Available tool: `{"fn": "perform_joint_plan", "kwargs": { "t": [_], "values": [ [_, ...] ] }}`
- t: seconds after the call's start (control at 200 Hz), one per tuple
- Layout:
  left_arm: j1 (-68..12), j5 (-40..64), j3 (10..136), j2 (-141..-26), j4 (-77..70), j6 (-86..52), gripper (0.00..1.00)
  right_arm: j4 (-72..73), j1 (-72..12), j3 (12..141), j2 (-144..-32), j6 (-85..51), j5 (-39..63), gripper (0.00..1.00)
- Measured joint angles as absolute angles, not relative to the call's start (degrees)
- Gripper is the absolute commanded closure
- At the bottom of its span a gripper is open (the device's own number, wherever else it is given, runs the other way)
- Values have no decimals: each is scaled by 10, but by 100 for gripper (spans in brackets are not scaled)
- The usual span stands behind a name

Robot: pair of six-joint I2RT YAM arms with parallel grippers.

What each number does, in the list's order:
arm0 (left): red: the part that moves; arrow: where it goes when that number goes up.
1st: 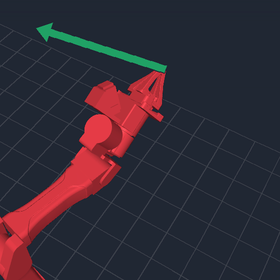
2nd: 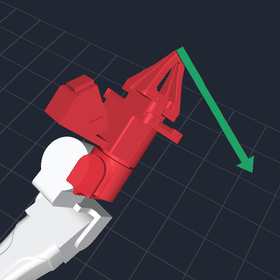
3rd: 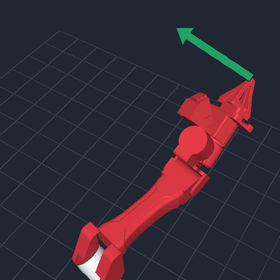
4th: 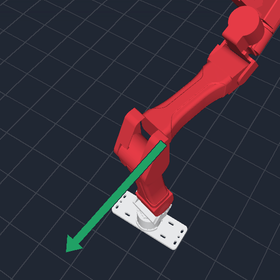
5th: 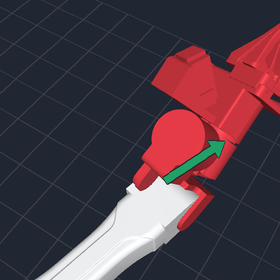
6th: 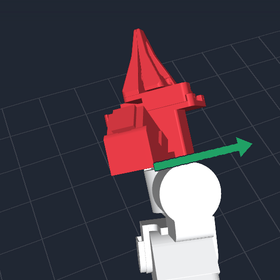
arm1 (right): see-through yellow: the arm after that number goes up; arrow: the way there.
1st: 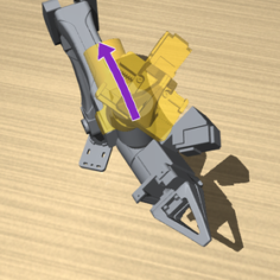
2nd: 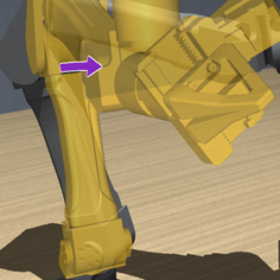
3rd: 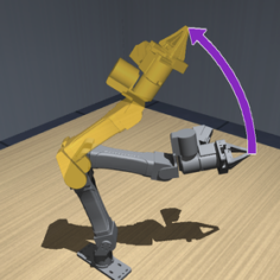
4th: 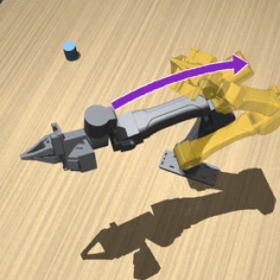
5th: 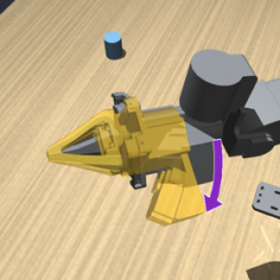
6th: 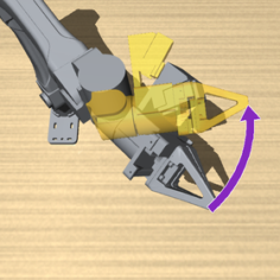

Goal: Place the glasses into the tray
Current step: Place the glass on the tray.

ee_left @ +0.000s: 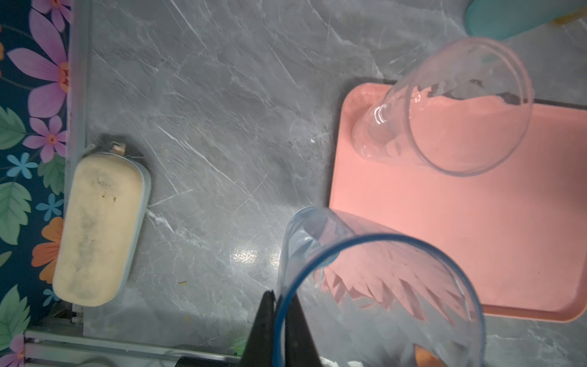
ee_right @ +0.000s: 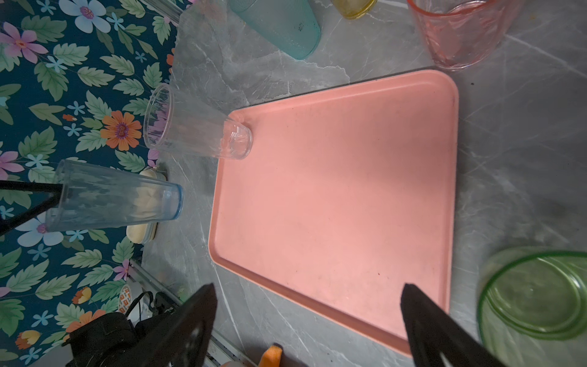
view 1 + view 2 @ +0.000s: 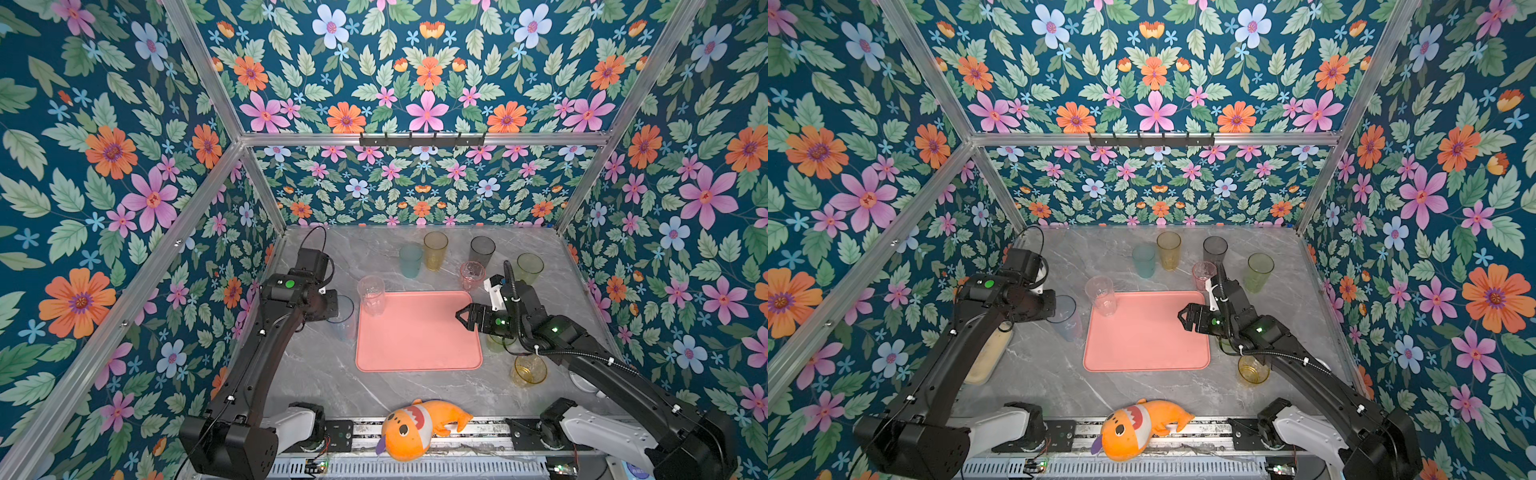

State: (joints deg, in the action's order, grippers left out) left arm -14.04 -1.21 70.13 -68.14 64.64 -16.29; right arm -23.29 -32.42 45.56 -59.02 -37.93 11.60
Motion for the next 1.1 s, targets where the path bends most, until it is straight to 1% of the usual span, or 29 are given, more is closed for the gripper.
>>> {"fn": "perform_joint_plan", "kwargs": {
  "t": [0.085,0.23,0.41,0.635,1.1],
  "values": [
    [-157,-3,673,-674,628,-172,100,-233,-324,449,-586,-380,116,8],
    [-207,-2,624,-666,582,-211,100,-234,-324,448,-583,-386,116,8],
    [-242,-15,599,-660,536,-253,100,-234,-324,448,-576,-388,113,8],
    [-267,-33,586,-665,507,-282,100,-245,-324,452,-570,-388,107,8],
    [-301,-63,595,-701,484,-298,100,-247,-324,454,-564,-388,103,8]
  ]
}}
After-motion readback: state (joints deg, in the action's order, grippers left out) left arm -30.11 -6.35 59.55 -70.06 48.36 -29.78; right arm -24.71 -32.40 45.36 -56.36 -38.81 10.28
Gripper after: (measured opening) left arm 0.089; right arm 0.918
